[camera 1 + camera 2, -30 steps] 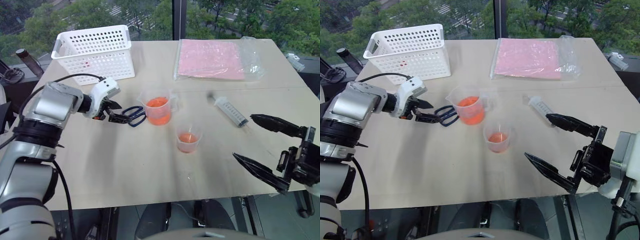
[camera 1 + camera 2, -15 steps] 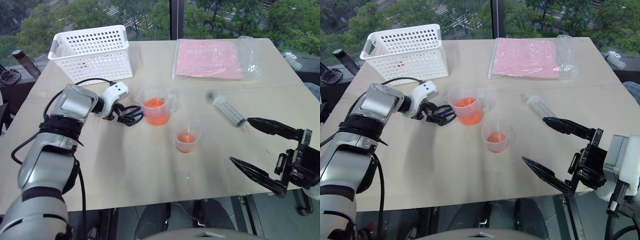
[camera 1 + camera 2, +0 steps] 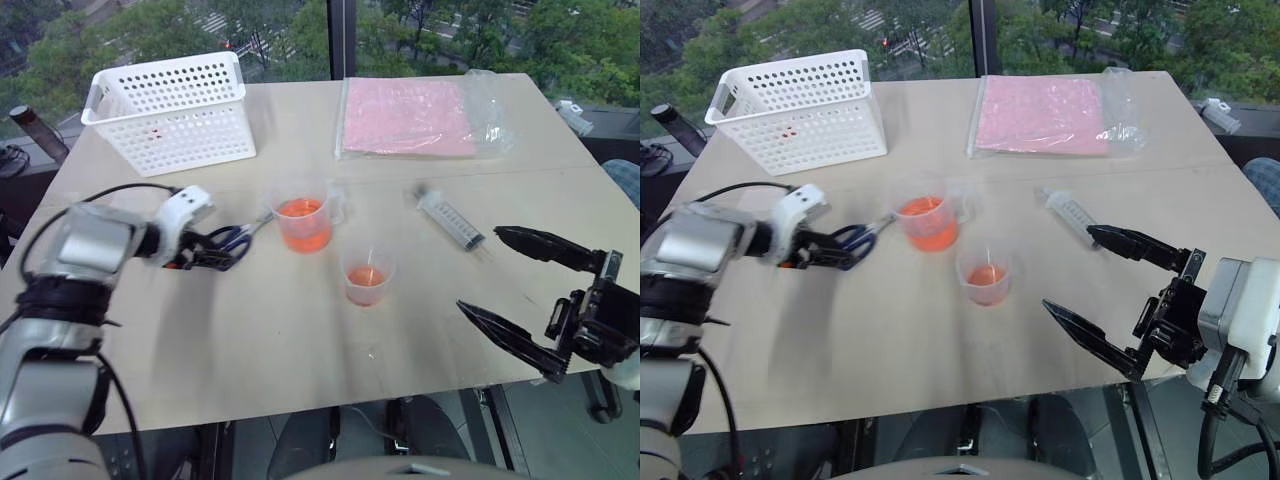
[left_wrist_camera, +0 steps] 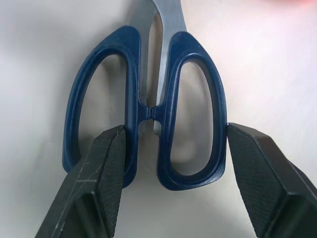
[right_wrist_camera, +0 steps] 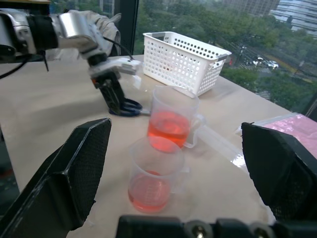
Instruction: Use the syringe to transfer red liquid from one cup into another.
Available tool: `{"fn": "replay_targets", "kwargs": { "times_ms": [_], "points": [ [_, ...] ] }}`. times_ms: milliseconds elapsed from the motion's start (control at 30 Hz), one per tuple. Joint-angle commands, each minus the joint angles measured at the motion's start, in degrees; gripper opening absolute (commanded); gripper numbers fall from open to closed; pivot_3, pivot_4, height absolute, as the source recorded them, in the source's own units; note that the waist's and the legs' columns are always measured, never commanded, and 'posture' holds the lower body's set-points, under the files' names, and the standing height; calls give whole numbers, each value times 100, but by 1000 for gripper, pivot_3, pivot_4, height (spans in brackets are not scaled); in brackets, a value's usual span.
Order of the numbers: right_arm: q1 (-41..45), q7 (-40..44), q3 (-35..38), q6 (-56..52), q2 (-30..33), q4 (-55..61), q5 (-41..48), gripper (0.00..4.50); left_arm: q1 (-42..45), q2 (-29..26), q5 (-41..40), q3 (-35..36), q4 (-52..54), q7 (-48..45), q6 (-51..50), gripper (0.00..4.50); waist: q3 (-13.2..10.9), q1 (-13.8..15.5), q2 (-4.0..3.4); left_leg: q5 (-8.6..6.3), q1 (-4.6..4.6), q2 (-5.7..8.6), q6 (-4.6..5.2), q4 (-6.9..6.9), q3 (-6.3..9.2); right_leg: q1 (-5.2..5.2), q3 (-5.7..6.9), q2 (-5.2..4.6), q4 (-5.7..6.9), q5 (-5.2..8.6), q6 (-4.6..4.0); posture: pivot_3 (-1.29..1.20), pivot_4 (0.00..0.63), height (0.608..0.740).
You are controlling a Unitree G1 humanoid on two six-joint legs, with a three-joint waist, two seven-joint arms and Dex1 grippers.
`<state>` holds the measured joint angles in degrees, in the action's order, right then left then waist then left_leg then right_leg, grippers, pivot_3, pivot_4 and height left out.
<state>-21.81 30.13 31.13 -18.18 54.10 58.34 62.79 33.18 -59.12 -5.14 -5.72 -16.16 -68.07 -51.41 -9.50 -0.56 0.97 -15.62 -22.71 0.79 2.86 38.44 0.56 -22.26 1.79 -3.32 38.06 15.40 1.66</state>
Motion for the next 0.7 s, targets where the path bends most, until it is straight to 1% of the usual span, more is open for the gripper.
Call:
{"fn": "replay_targets", "kwargs": {
  "times_ms": [33, 167, 267, 333, 367, 400, 433, 500, 533, 567, 600, 633, 667, 700],
  "points": [
    [174, 136, -143, -92, 21, -46, 55, 4500, -771, -338, -11, 678, 520, 541, -164, 2540, 1, 26, 0, -1, 1, 0, 1, 0, -1, 1, 0, -3, -1, 0, 0, 0, 150, 740],
    [338, 254, -344, -259, 55, -98, 75, 4500, -1540, -258, -403, 1311, 873, 693, -270, 2540, 6, 76, -5, -1, 4, 2, 1, 0, -3, 2, 4, -19, -1, 0, 0, 0, 150, 740],
    [406, 426, -421, -351, 76, -169, -26, 4500, -1736, -180, -597, 1719, 983, 946, -349, 2540, 6, 84, -6, -1, 5, 2, 1, -3, -4, 0, 5, -21, -1, 0, -1, 0, 150, 740],
    [487, 496, -424, -448, 102, -297, -21, 4500, -1891, -165, -916, 2143, 1278, 923, -510, 3571, 6, 92, -5, -1, 5, 2, 1, -3, -4, 0, 6, -22, -2, 0, -1, 0, 150, 740],
    [522, 516, -439, -505, 115, -348, -57, 4500, -1992, -121, -1107, 2418, 1496, 903, -583, 3866, 6, 98, -5, -1, 4, 2, 1, -3, -4, 0, 6, -22, -3, 0, -1, 0, 150, 740],
    [581, 503, -496, -581, 153, -399, -151, 4500, -2148, -56, -1345, 2757, 1753, 828, -631, 4387, 6, 115, -4, -2, 2, 2, 2, -3, -4, -1, 7, -23, -4, 0, -1, 0, 150, 740],
    [672, 436, -590, -691, 224, -447, -272, 4500, -2300, -3, -1596, 3106, 2042, 723, -662, 4455, 6, 122, -4, -1, 0, 2, 1, -2, -4, -1, 8, -25, -6, 0, -1, 0, 150, 740],
    [951, 182, -838, -1009, 390, -620, -469, 4500, -2649, 86, -1955, 3672, 2610, 668, -823, 4455, 6, 121, -2, 1, -5, 2, -3, -2, -5, -6, 9, -29, -8, 0, -1, 0, 150, 740],
    [1134, 13, -998, -1138, 426, -764, -694, 4500, -2825, 402, -2217, 4092, 2984, 647, -538, 4455, 6, 123, -3, 6, -5, 3, -12, -2, -6, -7, 9, -31, -9, 0, -2, 0, 150, 740],
    [1310, -91, -1146, -1208, 439, -911, -934, 4500, -3093, 686, -2232, 4381, 3376, 694, -15, 4455, 8, 134, -10, 7, -5, 3, -14, -3, -6, -7, 10, -32, -11, 0, -3, 0, 150, 740],
    [1509, -189, -1311, -1384, 481, -1092, -1053, 4500, -3450, 814, -2099, 4576, 3750, 667, 464, 4455, 9, 134, -11, 10, -5, 4, -19, -3, -7, -7, 11, -35, -11, 0, -3, 0, 150, 740],
    [1686, -234, -1432, -1520, 485, -1241, -1098, 4500, -3732, 834, -2236, 4687, 4006, 432, 570, 4455, 10, 115, -9, 11, -6, 4, -21, -4, -10, -9, 10, -37, -12, 1, -4, 0, 150, 740],
    [1881, -257, -1525, -1671, 453, -1391, -1022, 4500, -3913, 855, -2563, 4839, 4198, 149, 569, 4455, 9, 129, -9, 12, -6, 4, -23, -6, -11, -10, 10, -37, -13, 1, -4, 0, 150, 740],
    [2194, -360, -1672, -1815, 357, -1602, -981, 4500, -3985, 856, -3072, 4964, 4398, -186, 475, 4455, 9, 140, -9, 12, -6, 4, -25, -8, -11, -10, 10, -36, -12, 1, -5, 0, 150, 740]
  ]
}}
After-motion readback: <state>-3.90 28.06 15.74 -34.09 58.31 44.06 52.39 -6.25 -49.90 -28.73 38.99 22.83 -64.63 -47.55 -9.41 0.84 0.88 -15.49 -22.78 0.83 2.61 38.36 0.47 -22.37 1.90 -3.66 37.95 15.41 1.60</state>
